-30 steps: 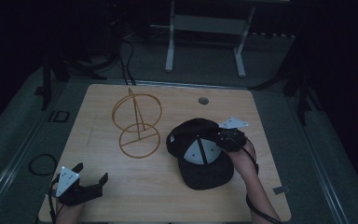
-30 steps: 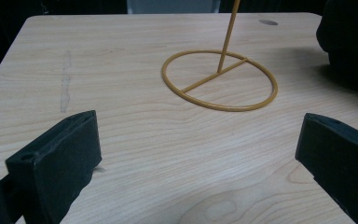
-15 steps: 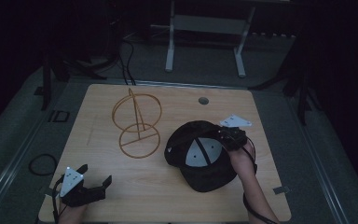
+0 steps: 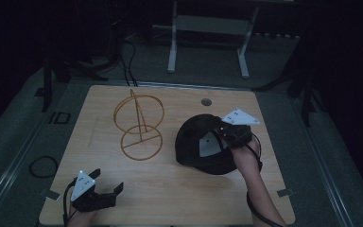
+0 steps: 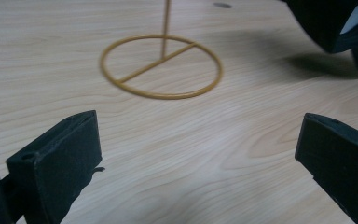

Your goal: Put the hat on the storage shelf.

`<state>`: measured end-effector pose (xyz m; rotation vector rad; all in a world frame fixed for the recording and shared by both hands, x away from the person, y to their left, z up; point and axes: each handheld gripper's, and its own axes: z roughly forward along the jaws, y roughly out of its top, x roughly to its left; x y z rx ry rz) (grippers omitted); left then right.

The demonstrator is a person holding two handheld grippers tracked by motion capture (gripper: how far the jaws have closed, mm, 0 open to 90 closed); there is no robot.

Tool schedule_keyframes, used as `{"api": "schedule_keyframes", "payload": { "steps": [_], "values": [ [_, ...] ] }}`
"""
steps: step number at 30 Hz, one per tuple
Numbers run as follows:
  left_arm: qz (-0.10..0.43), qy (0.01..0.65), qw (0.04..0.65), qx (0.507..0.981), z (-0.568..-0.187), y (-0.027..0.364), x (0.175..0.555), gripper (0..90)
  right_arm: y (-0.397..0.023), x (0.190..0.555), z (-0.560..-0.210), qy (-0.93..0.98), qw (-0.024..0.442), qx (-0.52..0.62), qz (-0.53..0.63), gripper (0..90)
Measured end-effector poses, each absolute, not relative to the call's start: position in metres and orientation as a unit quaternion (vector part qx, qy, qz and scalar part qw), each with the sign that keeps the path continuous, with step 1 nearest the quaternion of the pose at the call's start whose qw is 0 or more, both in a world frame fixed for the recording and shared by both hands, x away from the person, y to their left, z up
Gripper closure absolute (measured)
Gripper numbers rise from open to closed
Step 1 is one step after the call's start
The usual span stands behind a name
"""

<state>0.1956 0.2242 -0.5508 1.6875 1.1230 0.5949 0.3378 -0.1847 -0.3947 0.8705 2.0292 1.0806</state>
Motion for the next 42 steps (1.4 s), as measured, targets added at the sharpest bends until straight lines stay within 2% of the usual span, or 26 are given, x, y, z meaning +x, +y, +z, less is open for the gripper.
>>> {"api": "schedule_keyframes", "payload": {
  "steps": [7,13,20,28,37,42],
  "values": [
    [0.197,0.441,0.517,0.706,-0.543,0.194,0.198,0.7,-0.184,0.329,-0.377,0.768,0.336,0.331,0.433,88.7],
    [0.192,0.412,0.532,0.714,-0.531,0.168,0.201,0.7,-0.180,0.315,-0.368,0.759,0.339,0.322,0.453,88.7],
    [0.183,0.364,0.547,0.731,-0.513,0.120,0.219,0.7,-0.167,0.303,-0.368,0.768,0.339,0.303,0.451,88.7],
    [0.185,0.362,0.554,0.726,-0.504,0.097,0.234,0.9,-0.161,0.300,-0.372,0.770,0.325,0.295,0.463,88.7],
    [0.208,0.388,0.556,0.705,-0.496,0.094,0.250,8.6,-0.154,0.290,-0.366,0.773,0.317,0.273,0.478,88.7],
    [0.219,0.376,0.555,0.709,-0.490,0.092,0.250,20.8,-0.152,0.285,-0.363,0.775,0.307,0.261,0.486,88.6]
  ]
}}
